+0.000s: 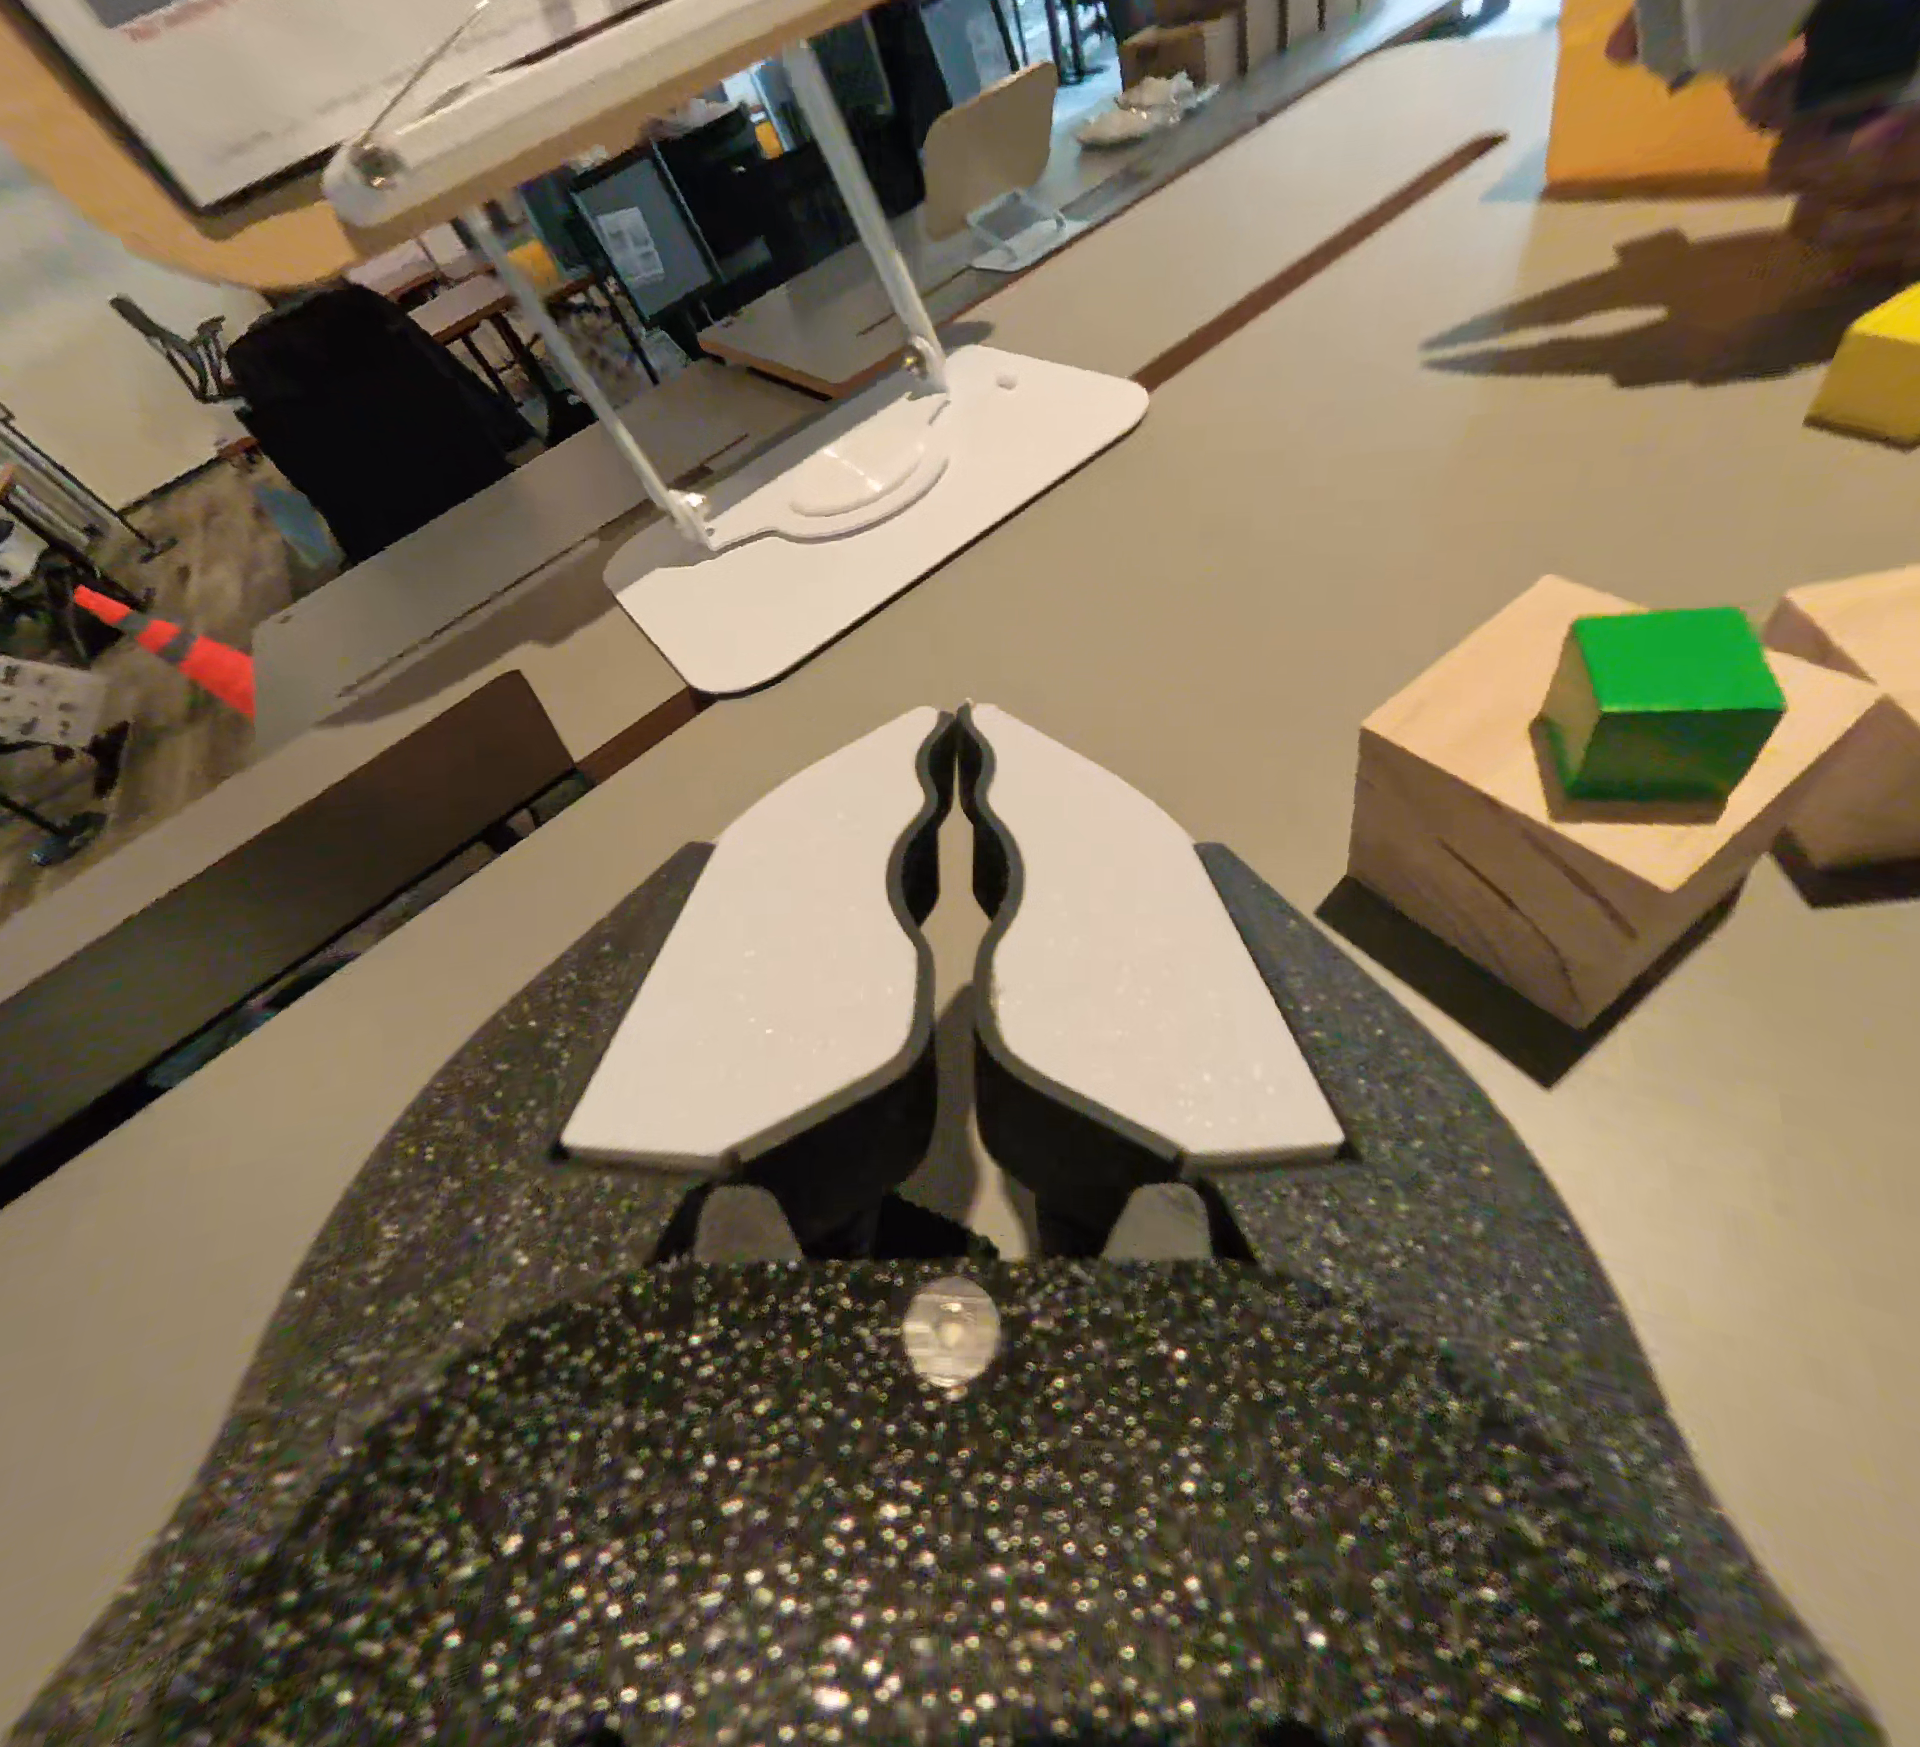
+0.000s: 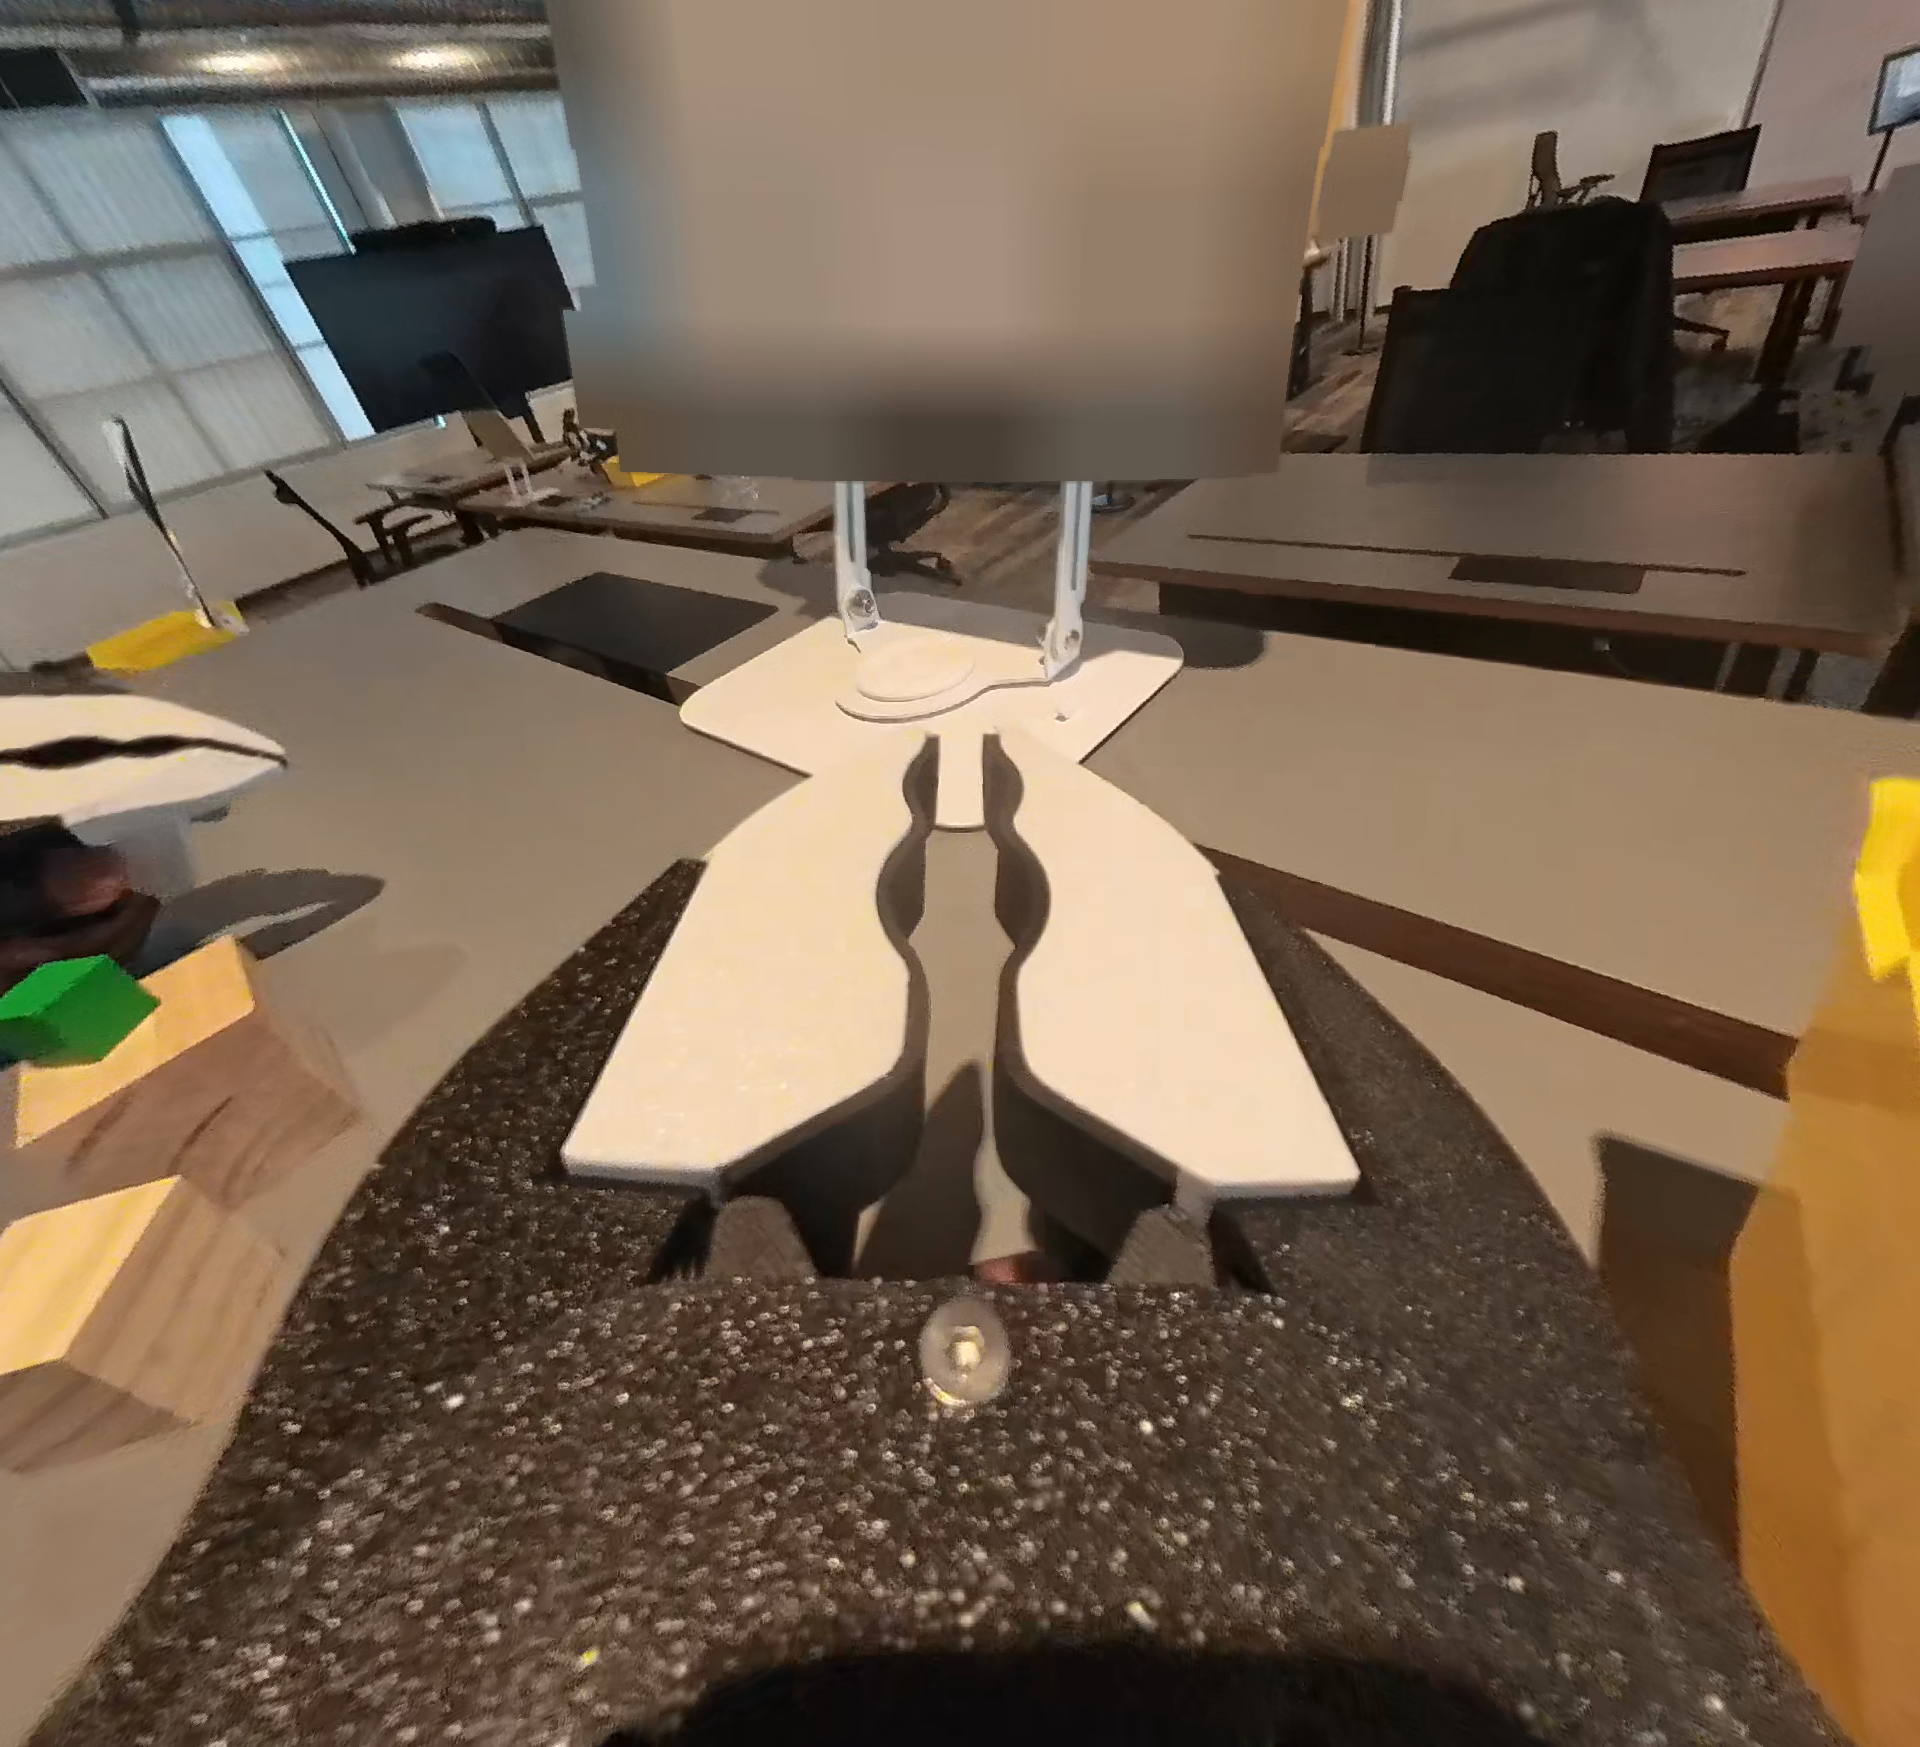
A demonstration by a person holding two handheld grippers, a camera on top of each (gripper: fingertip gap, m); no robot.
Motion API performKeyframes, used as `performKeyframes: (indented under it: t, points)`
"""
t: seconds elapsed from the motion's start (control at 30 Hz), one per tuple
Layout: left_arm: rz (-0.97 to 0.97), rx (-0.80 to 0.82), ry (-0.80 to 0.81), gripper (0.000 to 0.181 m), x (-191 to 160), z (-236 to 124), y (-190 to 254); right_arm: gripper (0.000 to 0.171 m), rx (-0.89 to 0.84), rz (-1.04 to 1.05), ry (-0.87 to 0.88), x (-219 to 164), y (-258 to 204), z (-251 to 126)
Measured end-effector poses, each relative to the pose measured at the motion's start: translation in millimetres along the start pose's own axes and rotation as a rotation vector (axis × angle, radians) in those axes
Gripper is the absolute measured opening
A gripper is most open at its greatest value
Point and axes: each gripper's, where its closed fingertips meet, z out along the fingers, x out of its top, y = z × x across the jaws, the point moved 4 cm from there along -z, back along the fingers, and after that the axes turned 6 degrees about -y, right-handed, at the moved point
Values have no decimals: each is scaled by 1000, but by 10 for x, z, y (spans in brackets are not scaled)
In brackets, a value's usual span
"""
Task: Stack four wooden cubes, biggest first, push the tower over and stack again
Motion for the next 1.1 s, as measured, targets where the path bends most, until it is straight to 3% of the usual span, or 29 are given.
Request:
performKeyframes:
  t: [0.13,0.23,0.43,0.53,0.63,0.83,1.1]
  points:
    - [144,-13,26,0,36,58,141,8,49,-26,-1,75,-237,17]
    - [186,-31,58,2,64,53,205,9,142,-107,21,143,-822,33]
    - [31,-93,219,10,161,-118,63,16,223,-320,-63,-267,-1736,-96]
    - [-84,-123,284,13,187,-181,-65,18,217,-304,-66,-468,-1863,-361]
    - [-113,-142,296,15,197,-172,-95,27,204,-300,-184,-659,-1946,-493]
    - [-48,-137,266,16,214,-80,-14,45,135,-371,-373,-868,-2054,-391]
    - [-57,-132,258,15,239,-16,-5,62,148,-220,-510,-963,-1931,-322]
